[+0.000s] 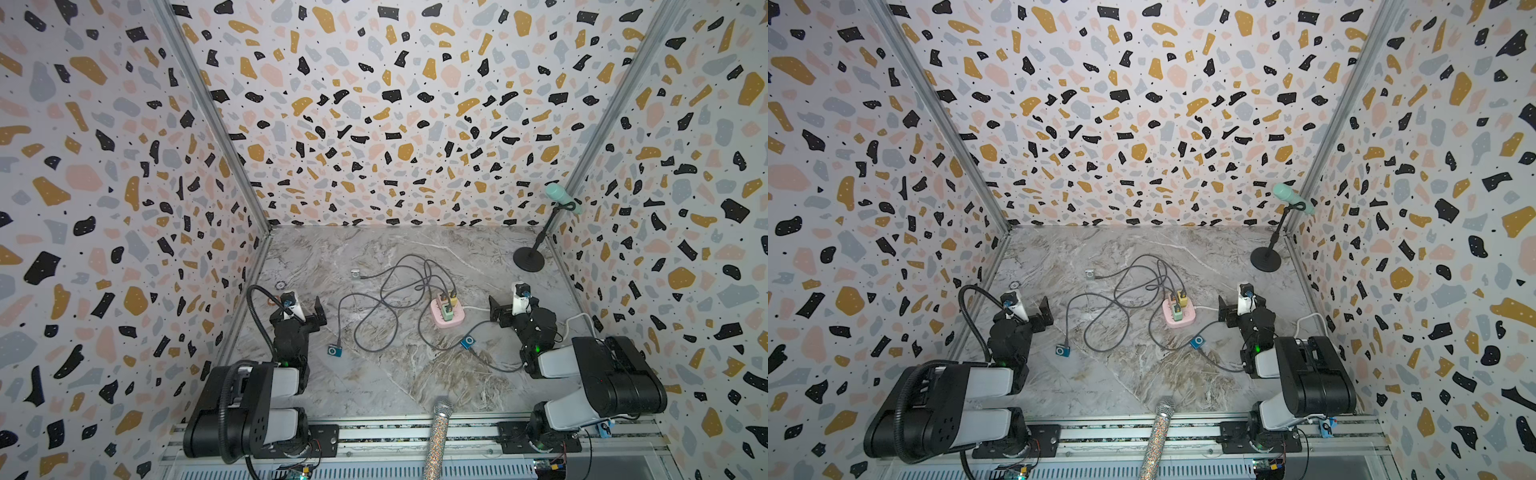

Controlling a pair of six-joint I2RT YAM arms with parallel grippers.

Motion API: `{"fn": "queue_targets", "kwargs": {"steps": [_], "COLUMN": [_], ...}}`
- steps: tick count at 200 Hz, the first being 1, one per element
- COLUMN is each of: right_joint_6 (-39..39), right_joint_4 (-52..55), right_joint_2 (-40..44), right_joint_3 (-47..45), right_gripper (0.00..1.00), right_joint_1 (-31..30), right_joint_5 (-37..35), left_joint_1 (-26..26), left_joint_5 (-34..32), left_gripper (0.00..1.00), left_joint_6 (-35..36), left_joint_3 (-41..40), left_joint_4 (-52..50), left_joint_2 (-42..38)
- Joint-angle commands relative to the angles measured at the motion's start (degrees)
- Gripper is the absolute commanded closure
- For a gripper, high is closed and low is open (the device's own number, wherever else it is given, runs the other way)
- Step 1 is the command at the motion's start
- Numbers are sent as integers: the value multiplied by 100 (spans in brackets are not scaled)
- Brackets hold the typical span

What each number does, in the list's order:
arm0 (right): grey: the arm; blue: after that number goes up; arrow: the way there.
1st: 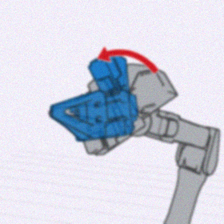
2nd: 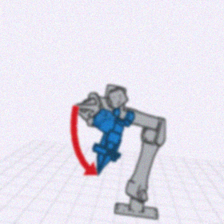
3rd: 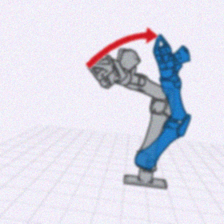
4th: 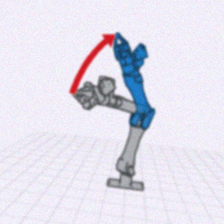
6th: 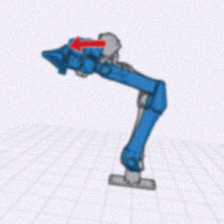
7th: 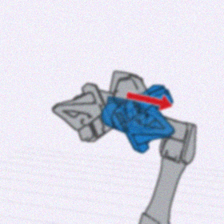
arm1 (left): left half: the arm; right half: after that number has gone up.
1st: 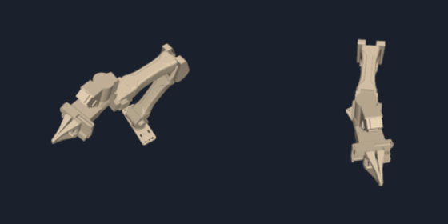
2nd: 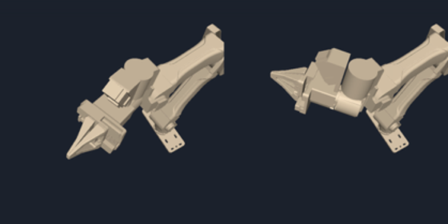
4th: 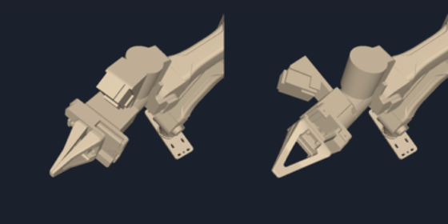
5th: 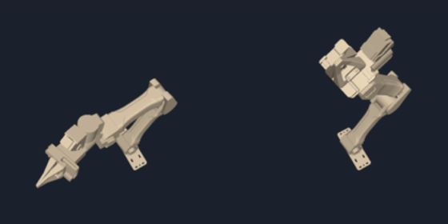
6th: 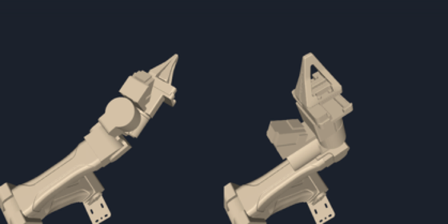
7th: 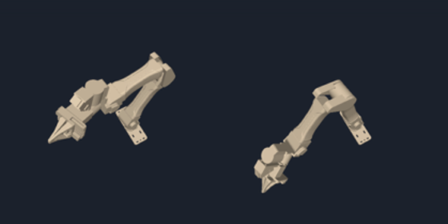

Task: Charge mp3
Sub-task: Reset both arms

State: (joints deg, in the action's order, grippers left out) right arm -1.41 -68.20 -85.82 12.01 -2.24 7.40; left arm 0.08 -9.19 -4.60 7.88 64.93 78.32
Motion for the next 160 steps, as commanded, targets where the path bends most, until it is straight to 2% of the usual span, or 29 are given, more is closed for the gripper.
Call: {"fn": "queue_targets", "kwargs": {"steps": [1,160], "right_joint_6": [-34,-47], "right_joint_4": [-105,-141], "right_joint_2": [14,57], "right_joint_3": [107,64], "right_gripper": [1,1], "right_joint_1": [39,19], "right_joint_5": [11,-25], "left_joint_1": [-288,-455], "left_joint_5": [-527,-872], "left_gripper": [0,0], "left_joint_6": [234,280], "left_joint_3": [331,249], "left_joint_4": [71,157], "left_joint_2": [152,115]}}
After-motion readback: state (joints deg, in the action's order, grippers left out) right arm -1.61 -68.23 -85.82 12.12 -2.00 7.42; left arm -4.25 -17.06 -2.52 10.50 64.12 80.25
